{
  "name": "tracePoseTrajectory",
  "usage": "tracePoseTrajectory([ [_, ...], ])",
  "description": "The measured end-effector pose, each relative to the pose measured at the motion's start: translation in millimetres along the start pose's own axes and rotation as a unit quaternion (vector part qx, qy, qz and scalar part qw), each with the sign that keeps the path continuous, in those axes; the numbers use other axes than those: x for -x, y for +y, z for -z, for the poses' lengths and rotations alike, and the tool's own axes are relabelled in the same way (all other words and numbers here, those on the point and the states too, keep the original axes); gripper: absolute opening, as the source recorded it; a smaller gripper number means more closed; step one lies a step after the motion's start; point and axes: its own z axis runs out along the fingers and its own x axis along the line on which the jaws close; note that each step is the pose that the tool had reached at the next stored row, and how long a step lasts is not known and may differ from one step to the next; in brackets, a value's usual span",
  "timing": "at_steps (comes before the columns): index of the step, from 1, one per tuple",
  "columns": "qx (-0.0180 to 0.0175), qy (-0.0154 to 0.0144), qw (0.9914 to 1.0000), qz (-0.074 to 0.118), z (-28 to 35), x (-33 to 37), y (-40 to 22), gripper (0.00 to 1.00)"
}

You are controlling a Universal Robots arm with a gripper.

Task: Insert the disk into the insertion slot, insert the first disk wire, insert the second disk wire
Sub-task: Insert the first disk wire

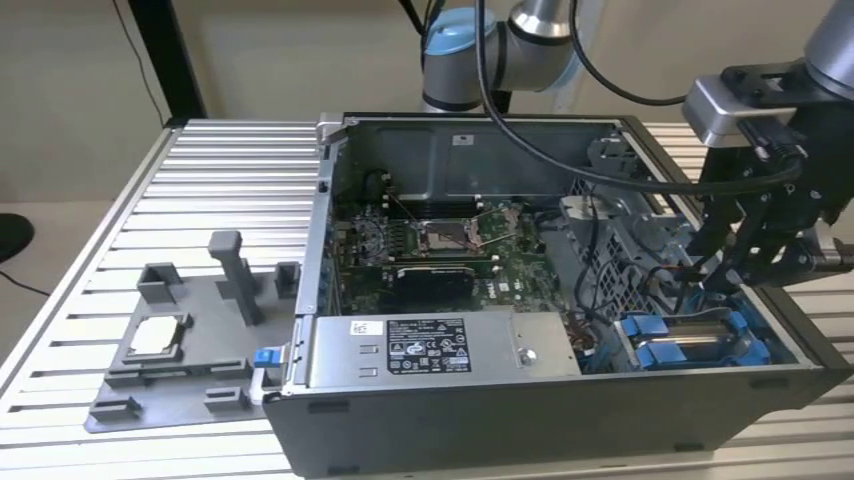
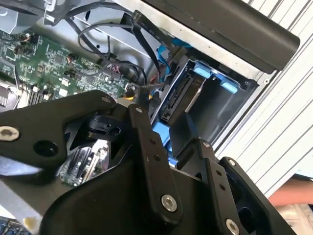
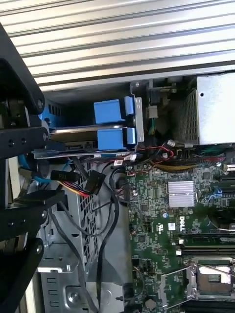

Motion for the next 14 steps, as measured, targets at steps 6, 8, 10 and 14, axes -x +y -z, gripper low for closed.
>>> tracePoseTrajectory([
  [6, -0.0009, -0.0002, 1.0, 0.0, -5.8, 4.8, 6.4, 1.0],
  [8, -0.001, 0.0001, 1.0, -0.001, -7.6, 4.7, 6.5, 1.0],
  [10, -0.0012, 0.0001, 1.0, -0.002, -8.7, 4.6, 6.6, 1.0],
  [14, -0.0014, -0.0001, 0.99999, -0.004, -10.3, 5.1, 6.7, 1.0],
])
